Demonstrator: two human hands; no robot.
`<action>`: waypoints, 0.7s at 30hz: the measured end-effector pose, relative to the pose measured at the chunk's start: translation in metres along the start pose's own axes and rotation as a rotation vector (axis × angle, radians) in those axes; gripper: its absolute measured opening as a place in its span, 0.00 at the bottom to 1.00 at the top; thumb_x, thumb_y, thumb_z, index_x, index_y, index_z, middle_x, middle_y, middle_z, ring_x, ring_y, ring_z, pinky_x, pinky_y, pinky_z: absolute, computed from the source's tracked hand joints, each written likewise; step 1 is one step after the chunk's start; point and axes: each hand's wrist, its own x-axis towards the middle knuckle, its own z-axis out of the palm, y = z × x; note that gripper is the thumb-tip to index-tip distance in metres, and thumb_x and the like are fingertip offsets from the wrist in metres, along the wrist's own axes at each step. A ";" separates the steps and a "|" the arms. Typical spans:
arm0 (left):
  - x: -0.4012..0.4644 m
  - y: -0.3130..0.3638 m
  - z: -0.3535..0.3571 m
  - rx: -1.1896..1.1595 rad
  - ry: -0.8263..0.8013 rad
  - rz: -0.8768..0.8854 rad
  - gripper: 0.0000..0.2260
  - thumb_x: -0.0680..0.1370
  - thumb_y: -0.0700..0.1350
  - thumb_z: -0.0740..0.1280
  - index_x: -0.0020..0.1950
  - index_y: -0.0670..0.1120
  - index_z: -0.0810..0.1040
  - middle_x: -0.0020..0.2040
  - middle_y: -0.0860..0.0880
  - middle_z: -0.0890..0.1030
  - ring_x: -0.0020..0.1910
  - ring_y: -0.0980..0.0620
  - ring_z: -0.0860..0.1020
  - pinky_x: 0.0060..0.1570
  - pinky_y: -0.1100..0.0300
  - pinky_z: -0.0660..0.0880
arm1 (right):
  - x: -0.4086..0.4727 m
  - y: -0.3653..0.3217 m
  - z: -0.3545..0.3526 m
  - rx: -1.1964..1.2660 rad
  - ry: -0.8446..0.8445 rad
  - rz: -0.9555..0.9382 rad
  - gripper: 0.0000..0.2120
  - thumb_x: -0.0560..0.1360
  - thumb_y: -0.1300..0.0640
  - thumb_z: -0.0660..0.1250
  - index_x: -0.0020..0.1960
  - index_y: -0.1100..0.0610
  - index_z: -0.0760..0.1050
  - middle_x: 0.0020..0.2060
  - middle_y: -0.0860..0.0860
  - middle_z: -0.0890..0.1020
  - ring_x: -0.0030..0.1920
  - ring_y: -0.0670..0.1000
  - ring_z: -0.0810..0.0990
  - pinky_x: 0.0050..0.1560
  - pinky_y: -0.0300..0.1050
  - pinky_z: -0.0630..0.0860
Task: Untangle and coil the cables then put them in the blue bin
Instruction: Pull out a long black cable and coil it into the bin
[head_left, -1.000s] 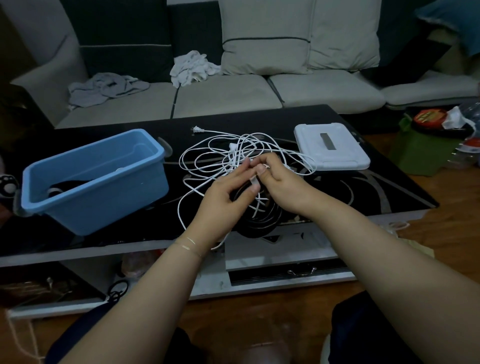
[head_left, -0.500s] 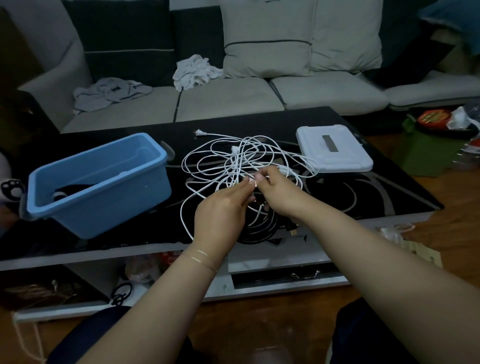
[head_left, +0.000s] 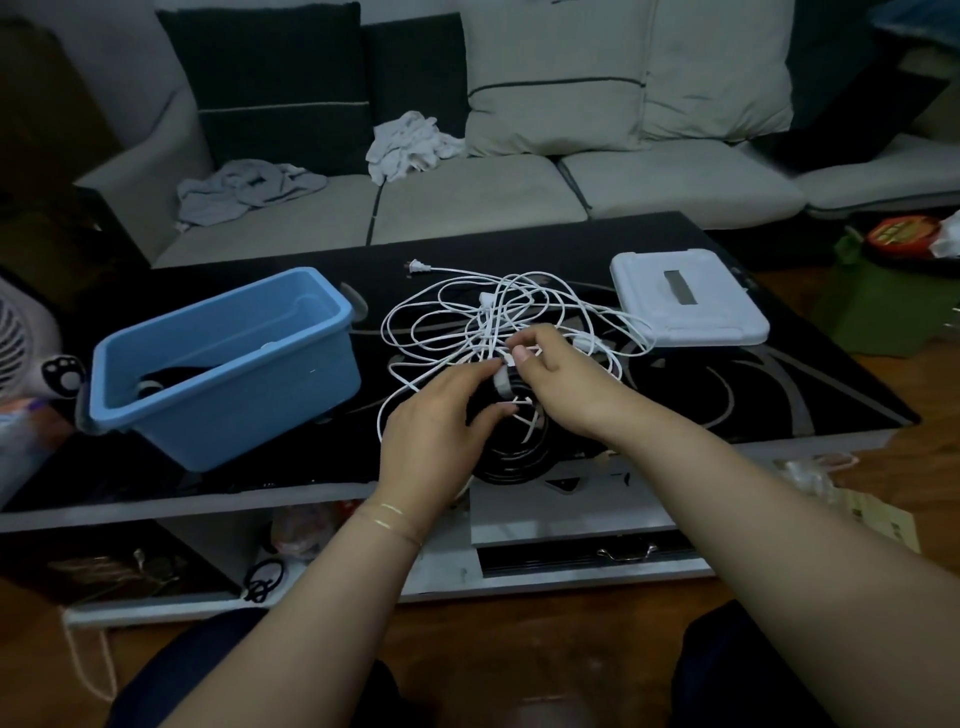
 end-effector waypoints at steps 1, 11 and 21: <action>0.000 0.000 -0.001 -0.021 0.040 0.022 0.17 0.74 0.51 0.72 0.63 0.53 0.79 0.59 0.57 0.81 0.56 0.58 0.78 0.50 0.69 0.70 | 0.001 0.000 0.000 0.043 0.018 0.023 0.12 0.82 0.48 0.53 0.63 0.50 0.68 0.43 0.49 0.76 0.39 0.48 0.75 0.45 0.45 0.73; 0.007 -0.004 -0.007 -0.343 -0.020 -0.115 0.12 0.73 0.46 0.75 0.55 0.53 0.83 0.48 0.64 0.82 0.51 0.65 0.79 0.54 0.70 0.74 | 0.000 0.000 0.005 0.354 -0.004 0.149 0.11 0.81 0.47 0.57 0.59 0.51 0.71 0.50 0.56 0.79 0.37 0.52 0.76 0.53 0.59 0.77; 0.045 -0.051 -0.074 -0.360 0.144 -0.380 0.09 0.73 0.45 0.74 0.53 0.50 0.85 0.43 0.61 0.82 0.46 0.61 0.81 0.52 0.66 0.76 | 0.004 -0.017 0.007 0.796 -0.141 0.179 0.13 0.83 0.51 0.54 0.63 0.54 0.70 0.55 0.53 0.76 0.48 0.54 0.81 0.49 0.50 0.80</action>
